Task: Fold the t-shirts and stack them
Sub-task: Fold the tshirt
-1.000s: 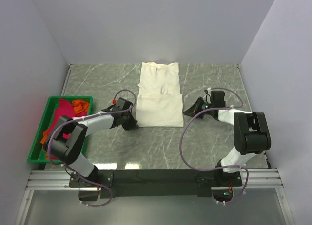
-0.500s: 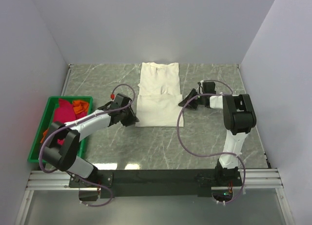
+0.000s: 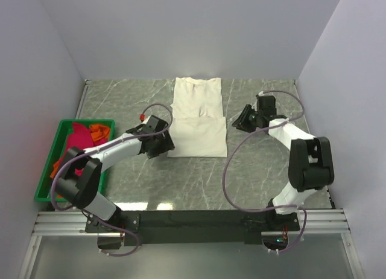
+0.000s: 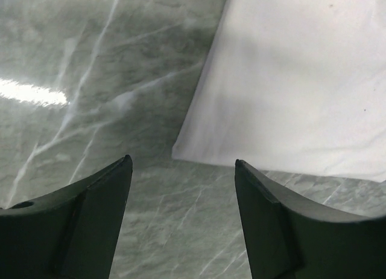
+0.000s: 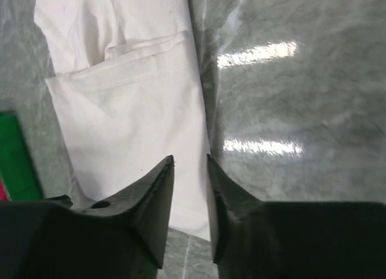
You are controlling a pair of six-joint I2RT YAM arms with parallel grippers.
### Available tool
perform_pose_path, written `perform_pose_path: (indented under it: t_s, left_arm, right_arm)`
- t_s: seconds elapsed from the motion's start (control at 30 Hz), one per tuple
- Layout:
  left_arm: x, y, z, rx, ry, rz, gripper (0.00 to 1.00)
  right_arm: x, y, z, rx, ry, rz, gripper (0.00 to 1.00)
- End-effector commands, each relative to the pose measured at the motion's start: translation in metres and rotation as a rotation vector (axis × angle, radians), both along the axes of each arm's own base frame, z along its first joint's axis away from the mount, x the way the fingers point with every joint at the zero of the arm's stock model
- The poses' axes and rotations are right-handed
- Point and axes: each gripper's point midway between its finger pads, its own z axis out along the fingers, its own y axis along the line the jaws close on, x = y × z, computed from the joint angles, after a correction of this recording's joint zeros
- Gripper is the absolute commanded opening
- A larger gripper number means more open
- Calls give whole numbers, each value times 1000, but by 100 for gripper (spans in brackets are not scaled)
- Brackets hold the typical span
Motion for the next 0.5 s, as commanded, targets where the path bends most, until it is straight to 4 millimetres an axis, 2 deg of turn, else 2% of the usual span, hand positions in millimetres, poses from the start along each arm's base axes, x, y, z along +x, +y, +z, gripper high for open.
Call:
perform_pose_path:
  t_s: [0.0,0.13,0.2,0.3,0.47]
  left_arm:
    - [15,-11,6,51,-36,-42,74]
    - [17,-17,-8,111,-3,-62,70]
    - [22,-16,-7,136,-16,-52,69]
    - [23,-14,-10,155,-10,-47,67]
    - [21,-19,-20,181,14,-74,63]
  right_arm:
    - [-27,-17,-3,-177,32,-32,38]
    - [-49,-18,-3,-272,46,-30,56]
    - [-57,-15,1,-292,40,-20,59]
    - [-69,-12,3,-324,44,-12,62]
    - [-88,6,-2,-332,60,40,62]
